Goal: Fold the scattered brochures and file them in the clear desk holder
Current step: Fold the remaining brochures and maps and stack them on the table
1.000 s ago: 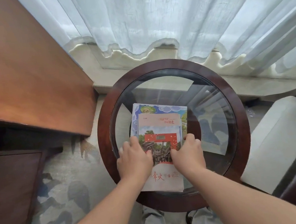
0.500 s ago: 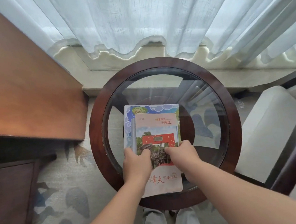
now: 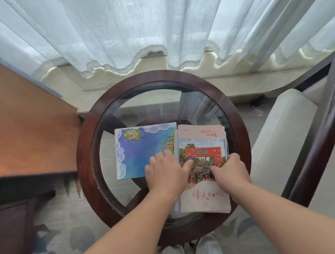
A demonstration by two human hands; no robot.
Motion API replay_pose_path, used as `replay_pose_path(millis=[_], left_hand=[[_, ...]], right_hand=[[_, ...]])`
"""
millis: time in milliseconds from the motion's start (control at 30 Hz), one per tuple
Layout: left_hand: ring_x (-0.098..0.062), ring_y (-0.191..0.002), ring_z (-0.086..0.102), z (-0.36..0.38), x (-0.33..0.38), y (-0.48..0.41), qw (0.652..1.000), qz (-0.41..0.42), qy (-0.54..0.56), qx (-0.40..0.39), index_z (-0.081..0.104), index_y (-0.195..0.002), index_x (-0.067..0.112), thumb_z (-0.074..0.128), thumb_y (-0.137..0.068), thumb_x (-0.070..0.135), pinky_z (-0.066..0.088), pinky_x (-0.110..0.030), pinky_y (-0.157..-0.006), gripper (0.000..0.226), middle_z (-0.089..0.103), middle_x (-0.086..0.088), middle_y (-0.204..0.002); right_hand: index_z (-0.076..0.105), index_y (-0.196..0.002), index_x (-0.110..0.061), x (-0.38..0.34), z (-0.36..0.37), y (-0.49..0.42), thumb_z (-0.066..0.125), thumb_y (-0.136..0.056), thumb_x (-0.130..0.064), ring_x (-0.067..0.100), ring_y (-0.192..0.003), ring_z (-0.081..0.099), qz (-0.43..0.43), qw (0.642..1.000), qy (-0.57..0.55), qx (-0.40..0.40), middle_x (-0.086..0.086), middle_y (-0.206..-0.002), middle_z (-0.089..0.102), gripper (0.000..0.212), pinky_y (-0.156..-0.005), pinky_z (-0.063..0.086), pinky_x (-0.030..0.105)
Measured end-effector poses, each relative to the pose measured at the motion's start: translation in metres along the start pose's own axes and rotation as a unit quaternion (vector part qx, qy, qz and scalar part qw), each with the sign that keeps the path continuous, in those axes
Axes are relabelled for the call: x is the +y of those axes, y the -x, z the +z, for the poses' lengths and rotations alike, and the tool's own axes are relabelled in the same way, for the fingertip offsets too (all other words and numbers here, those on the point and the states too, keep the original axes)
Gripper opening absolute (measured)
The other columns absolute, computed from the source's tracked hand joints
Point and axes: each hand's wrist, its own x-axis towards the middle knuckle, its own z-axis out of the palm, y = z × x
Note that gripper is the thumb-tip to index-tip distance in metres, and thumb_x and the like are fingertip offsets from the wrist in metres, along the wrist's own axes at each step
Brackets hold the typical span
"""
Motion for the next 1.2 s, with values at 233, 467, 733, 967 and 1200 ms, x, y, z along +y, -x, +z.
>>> replay_pose_path(millis=[233, 467, 733, 967, 1200], left_hand=[[-0.027, -0.133, 0.031, -0.031, -0.054, -0.082, 0.988, 0.097, -0.117, 0.011, 0.030, -0.143, 0.022, 0.064, -0.079, 0.058, 0.030, -0.044, -0.106, 0.081, 0.037, -0.005, -0.144], [-0.028, -0.110, 0.043, -0.041, -0.052, -0.104, 0.973, 0.104, -0.205, -0.007, 0.040, -0.124, 0.022, 0.073, -0.056, 0.073, 0.036, -0.043, -0.089, 0.091, 0.046, -0.006, -0.119], [-0.029, -0.093, 0.058, -0.041, -0.063, -0.095, 0.990, 0.073, -0.119, -0.022, 0.036, -0.105, 0.016, 0.074, -0.067, 0.063, 0.038, -0.036, -0.069, 0.071, 0.054, -0.008, -0.107], [-0.027, -0.085, 0.058, -0.054, -0.078, -0.080, 0.996, 0.073, -0.021, -0.040, 0.044, -0.075, 0.023, 0.061, -0.088, 0.047, 0.037, -0.032, -0.062, 0.032, 0.063, -0.002, -0.089], [-0.032, -0.082, 0.058, -0.111, -0.102, -0.072, 0.968, -0.001, 0.234, 0.090, 0.055, -0.082, 0.014, 0.061, -0.091, 0.035, 0.044, -0.041, -0.070, 0.024, 0.063, -0.008, -0.082]], right_hand=[[0.038, -0.118, -0.018, 0.004, 0.004, -0.007, 0.066, -0.089, -0.031, 0.027, -0.096, 0.059, 0.005, 1.000, -0.014, 0.006, 0.009, -0.118, 0.049, 0.042, -0.079, 0.057, 0.045], [0.036, -0.119, -0.017, 0.002, 0.008, -0.010, 0.067, -0.088, -0.030, 0.031, -0.102, 0.059, 0.016, 1.000, -0.004, 0.006, 0.011, -0.122, 0.049, 0.045, -0.084, 0.056, 0.048], [0.037, -0.124, -0.015, 0.000, 0.010, -0.010, 0.066, -0.088, -0.028, 0.035, -0.107, 0.056, 0.030, 0.999, 0.001, 0.014, 0.013, -0.125, 0.047, 0.048, -0.087, 0.053, 0.049], [0.037, -0.121, -0.015, 0.000, 0.011, -0.010, 0.067, -0.088, -0.028, 0.033, -0.102, 0.058, 0.033, 0.999, -0.002, 0.019, 0.013, -0.123, 0.049, 0.046, -0.085, 0.055, 0.050], [0.038, -0.118, -0.016, 0.002, 0.008, -0.011, 0.067, -0.088, -0.026, 0.031, -0.097, 0.059, 0.037, 0.999, -0.029, 0.010, 0.013, -0.120, 0.052, 0.044, -0.078, 0.055, 0.046]])
